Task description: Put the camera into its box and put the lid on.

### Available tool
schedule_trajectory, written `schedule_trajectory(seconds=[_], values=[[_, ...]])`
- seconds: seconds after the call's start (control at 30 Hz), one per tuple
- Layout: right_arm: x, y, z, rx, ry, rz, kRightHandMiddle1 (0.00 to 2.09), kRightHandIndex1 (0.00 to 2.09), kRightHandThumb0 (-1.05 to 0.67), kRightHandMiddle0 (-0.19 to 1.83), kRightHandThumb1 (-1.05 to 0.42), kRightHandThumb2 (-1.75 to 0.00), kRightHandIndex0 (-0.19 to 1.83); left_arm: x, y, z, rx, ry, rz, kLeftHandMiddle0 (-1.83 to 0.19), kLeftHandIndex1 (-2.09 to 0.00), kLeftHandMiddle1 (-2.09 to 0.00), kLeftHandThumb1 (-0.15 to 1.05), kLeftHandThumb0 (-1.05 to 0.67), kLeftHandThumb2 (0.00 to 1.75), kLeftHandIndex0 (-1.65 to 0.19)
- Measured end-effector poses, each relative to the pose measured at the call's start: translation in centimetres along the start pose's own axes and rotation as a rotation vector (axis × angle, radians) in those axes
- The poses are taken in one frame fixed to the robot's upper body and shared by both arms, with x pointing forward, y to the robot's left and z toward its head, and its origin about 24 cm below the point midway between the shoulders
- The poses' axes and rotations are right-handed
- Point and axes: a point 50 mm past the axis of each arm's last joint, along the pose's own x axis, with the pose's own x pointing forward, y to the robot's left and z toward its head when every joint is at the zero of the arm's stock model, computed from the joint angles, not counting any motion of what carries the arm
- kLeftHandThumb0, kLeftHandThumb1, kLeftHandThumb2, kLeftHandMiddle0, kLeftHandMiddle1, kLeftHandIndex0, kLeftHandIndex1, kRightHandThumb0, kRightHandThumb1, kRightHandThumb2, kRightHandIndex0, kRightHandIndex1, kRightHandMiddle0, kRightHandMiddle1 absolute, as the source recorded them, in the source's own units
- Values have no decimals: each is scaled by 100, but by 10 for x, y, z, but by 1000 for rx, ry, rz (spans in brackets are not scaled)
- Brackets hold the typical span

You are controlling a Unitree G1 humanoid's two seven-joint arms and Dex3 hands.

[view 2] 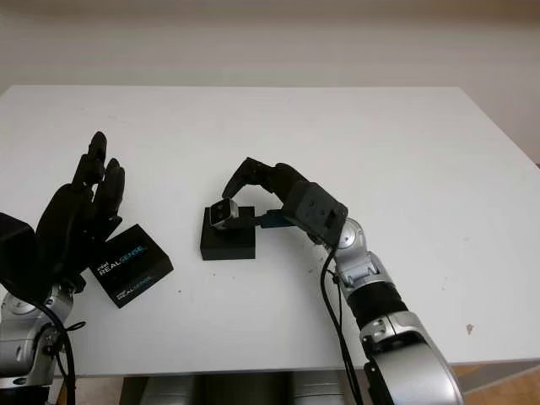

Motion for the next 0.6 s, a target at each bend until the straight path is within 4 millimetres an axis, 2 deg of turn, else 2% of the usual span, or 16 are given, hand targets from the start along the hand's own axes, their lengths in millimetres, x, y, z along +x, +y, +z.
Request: schedule_trajectory(seconds=[0.6], values=[[-8,8,-11,32,35,-10,160,39,-50,37,-94,-5,20,0,0,0,-1,0,-3,19,0,0,105,-73,50,19]])
